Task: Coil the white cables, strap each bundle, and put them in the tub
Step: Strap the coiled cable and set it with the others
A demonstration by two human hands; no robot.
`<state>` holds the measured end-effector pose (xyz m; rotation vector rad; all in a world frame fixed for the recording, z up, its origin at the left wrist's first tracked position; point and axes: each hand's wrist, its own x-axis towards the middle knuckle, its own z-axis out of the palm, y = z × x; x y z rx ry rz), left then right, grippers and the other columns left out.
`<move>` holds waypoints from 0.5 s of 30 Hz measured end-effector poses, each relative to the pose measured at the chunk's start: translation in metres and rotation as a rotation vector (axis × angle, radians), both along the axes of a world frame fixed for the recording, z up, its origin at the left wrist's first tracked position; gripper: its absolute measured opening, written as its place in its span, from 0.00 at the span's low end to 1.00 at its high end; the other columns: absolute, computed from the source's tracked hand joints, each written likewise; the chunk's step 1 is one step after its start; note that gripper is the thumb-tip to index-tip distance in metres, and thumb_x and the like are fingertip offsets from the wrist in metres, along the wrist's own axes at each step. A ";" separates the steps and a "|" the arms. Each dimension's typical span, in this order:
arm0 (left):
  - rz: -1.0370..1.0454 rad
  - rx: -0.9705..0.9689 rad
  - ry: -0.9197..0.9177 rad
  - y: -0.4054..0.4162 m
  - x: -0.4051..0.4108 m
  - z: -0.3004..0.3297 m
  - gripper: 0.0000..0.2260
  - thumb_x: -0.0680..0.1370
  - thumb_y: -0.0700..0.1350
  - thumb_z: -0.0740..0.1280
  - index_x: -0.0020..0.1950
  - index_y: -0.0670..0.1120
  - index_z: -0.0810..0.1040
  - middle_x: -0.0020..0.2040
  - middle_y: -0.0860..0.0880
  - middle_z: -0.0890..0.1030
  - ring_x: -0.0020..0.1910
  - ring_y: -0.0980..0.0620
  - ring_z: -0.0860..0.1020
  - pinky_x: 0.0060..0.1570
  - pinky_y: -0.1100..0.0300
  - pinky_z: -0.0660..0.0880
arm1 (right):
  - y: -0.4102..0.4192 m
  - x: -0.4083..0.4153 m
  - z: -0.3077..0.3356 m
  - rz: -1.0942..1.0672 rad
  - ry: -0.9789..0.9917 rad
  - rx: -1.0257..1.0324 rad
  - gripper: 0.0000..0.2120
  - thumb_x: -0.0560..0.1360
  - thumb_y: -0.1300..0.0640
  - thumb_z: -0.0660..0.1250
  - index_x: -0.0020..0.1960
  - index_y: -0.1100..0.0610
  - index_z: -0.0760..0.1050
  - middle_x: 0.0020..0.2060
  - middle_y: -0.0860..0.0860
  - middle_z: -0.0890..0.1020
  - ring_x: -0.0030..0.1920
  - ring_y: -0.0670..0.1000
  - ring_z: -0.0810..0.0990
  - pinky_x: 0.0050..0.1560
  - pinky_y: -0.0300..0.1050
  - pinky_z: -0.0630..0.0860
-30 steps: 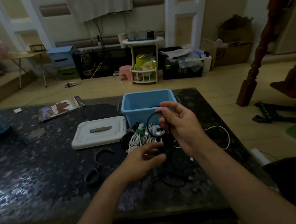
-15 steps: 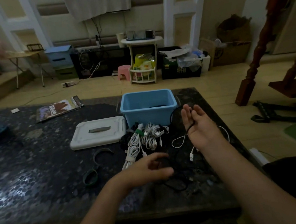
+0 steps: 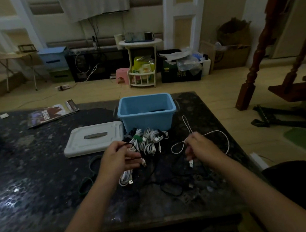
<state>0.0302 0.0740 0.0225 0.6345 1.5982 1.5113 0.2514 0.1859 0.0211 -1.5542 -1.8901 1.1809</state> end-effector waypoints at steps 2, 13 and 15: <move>0.073 0.017 -0.037 -0.002 -0.005 0.001 0.08 0.83 0.34 0.54 0.50 0.42 0.71 0.40 0.35 0.82 0.37 0.39 0.83 0.31 0.55 0.82 | -0.005 0.008 -0.005 0.159 -0.066 -0.155 0.12 0.82 0.56 0.55 0.50 0.58 0.76 0.39 0.54 0.84 0.39 0.55 0.84 0.39 0.44 0.76; 0.015 -0.220 0.427 -0.013 -0.029 -0.014 0.06 0.76 0.41 0.67 0.44 0.52 0.80 0.47 0.45 0.83 0.45 0.46 0.81 0.50 0.45 0.79 | -0.021 -0.003 -0.044 0.603 -0.766 0.239 0.13 0.72 0.56 0.72 0.56 0.51 0.77 0.56 0.50 0.82 0.58 0.53 0.79 0.53 0.45 0.74; 0.001 -0.268 0.575 -0.017 -0.030 -0.014 0.04 0.71 0.50 0.68 0.45 0.54 0.80 0.50 0.46 0.80 0.48 0.46 0.80 0.52 0.44 0.80 | -0.011 0.001 -0.032 0.530 -0.715 0.277 0.09 0.75 0.56 0.69 0.54 0.49 0.81 0.54 0.49 0.83 0.56 0.51 0.81 0.55 0.45 0.77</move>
